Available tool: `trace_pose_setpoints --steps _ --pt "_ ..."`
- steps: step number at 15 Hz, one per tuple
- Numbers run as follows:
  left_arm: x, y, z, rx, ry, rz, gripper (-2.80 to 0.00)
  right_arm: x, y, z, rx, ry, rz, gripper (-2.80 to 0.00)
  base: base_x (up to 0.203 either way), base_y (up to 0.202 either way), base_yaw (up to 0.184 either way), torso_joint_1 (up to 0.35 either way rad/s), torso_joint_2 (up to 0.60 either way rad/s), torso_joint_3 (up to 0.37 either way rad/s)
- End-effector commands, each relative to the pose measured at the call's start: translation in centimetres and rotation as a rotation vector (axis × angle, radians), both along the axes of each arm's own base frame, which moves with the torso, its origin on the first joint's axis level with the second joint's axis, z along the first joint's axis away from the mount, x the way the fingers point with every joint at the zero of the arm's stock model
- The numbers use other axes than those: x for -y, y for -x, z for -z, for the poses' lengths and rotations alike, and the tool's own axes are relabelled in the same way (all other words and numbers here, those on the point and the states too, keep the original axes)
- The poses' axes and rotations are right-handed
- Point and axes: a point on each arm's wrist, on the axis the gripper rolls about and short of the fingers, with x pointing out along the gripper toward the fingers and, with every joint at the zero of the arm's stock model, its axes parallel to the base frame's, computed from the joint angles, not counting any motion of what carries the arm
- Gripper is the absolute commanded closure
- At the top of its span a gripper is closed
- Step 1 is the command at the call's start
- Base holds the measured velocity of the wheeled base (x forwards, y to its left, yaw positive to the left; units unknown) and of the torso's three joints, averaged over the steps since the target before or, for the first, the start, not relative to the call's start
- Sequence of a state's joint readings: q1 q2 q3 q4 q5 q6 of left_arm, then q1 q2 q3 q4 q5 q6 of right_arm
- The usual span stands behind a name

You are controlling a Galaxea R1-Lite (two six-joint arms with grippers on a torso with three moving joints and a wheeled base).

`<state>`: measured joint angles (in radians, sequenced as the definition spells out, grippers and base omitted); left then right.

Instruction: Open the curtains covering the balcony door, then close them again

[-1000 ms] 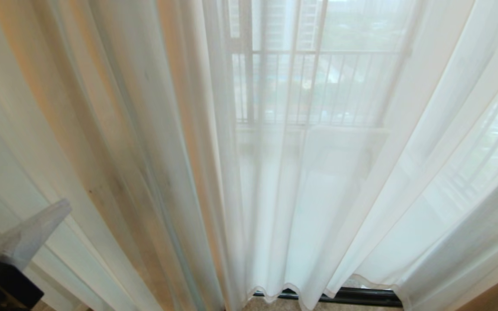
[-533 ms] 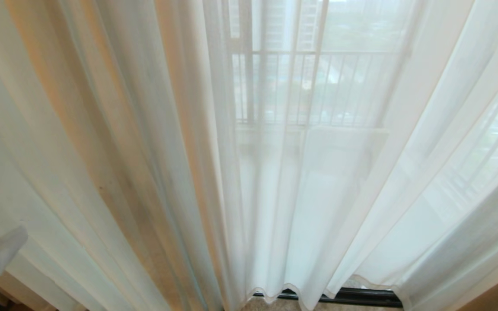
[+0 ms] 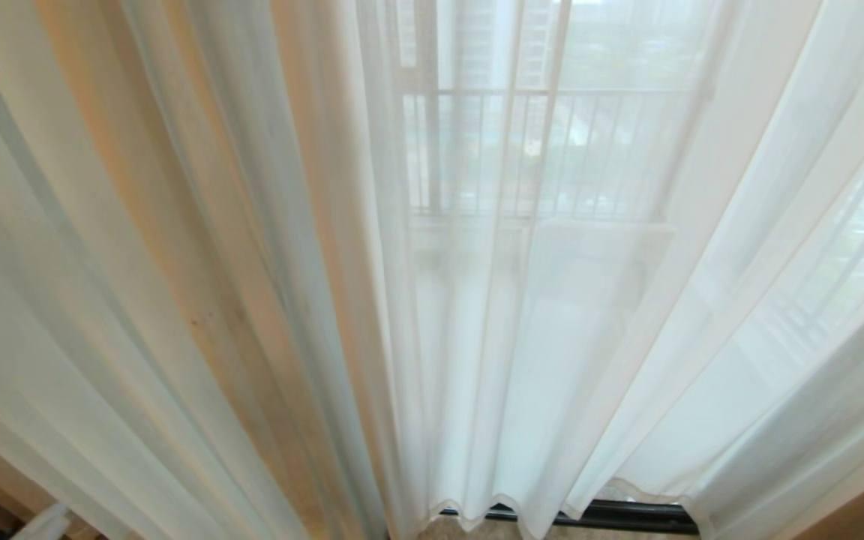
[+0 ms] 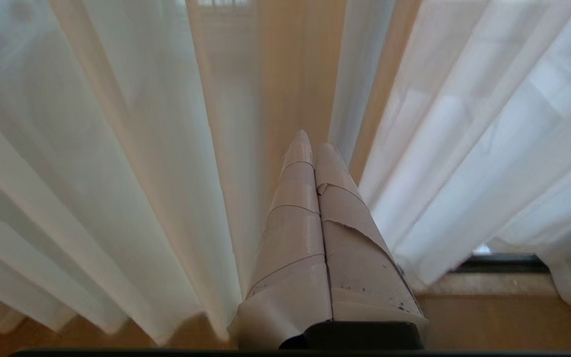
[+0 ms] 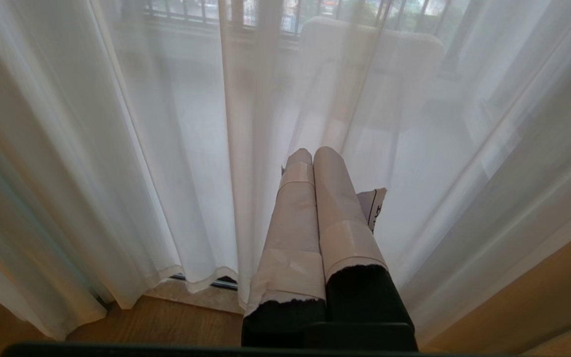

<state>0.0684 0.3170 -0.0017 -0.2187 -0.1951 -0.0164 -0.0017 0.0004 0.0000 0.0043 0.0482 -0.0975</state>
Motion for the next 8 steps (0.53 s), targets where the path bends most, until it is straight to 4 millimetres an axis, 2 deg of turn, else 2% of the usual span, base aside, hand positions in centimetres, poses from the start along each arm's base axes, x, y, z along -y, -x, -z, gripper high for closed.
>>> trace_pose_setpoints --steps 1,8 --pt "0.1 0.4 0.5 -0.008 0.005 0.007 0.0 0.0 0.0 0.0 0.0 0.001 -0.002 0.0 0.0 0.0 0.0 0.0 0.0 0.0" --pt "-0.3 1.1 1.5 -0.049 -0.012 -0.057 0.0 0.0 0.0 0.0 0.0 0.001 -0.001 0.0 0.0 0.0 0.0 0.0 0.0 0.0"
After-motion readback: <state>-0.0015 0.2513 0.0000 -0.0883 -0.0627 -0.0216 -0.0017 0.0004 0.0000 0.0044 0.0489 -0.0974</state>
